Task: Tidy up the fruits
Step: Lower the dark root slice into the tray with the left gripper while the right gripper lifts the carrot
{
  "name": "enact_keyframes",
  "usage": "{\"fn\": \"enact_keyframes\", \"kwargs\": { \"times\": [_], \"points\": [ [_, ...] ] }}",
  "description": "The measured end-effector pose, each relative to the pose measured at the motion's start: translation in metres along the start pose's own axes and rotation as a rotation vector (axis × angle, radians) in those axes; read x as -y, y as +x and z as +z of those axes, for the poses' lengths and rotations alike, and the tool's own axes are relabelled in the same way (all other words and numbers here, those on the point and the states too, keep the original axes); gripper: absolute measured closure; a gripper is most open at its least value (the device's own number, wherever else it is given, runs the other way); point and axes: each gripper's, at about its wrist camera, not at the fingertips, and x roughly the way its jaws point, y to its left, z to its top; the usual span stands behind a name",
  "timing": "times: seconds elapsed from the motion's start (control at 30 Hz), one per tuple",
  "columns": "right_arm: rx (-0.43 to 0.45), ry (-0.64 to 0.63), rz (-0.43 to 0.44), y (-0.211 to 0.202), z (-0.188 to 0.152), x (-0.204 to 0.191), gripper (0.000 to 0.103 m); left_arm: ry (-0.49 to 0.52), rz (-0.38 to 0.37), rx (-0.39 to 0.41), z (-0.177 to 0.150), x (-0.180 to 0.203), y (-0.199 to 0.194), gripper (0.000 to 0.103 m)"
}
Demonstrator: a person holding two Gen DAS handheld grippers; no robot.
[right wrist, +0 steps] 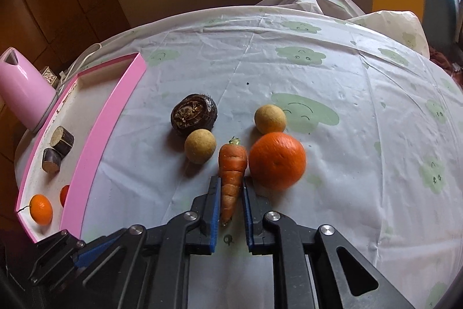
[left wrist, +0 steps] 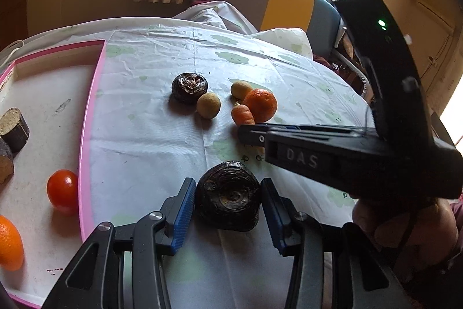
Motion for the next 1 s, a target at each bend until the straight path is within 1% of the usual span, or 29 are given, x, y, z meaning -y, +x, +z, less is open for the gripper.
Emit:
{"fn": "enact_keyframes", "kwargs": {
  "times": [0.2,0.37,0.43,0.5,0.57,0.67,0.73,0.83,0.97,1.0],
  "points": [
    [0.005,-0.006,0.005,-0.016,-0.028,0.004,0.089,0.015,0.018,-0.007,-0.002,0.001,-0.006,0.057],
    [0.011,0.025,0.008,-0.026,-0.041,0.012,0.089,0.013,0.016,0.025,0.001,-0.002,-0.022,0.057],
    [0.003,0.024,0.004,-0.026,-0.043,0.012,0.089,-0.007,0.016,0.036,0.005,-0.007,-0.030,0.057],
    [-0.002,0.018,-0.004,-0.025,-0.043,0.011,0.089,-0.026,0.037,0.060,0.012,-0.015,-0.042,0.057],
    [-0.007,0.017,-0.012,-0.025,-0.042,0.010,0.089,-0.065,0.049,0.089,0.022,-0.027,-0.055,0.057],
    [-0.011,-0.005,-0.028,-0.024,-0.042,0.008,0.088,-0.114,0.099,0.133,0.039,-0.050,-0.070,0.057],
    [-0.015,-0.011,-0.035,-0.023,-0.042,0.007,0.088,-0.138,0.136,0.144,0.049,-0.069,-0.073,0.057],
    [-0.023,-0.025,-0.050,-0.022,-0.041,0.004,0.088,-0.175,0.202,0.112,0.062,-0.096,-0.065,0.057],
    [-0.015,-0.032,-0.062,-0.023,-0.042,0.002,0.088,-0.204,0.275,0.078,0.066,-0.121,-0.053,0.056],
    [-0.014,-0.034,-0.064,-0.023,-0.042,0.002,0.088,-0.220,0.275,0.072,0.066,-0.125,-0.052,0.056]
  ]
}}
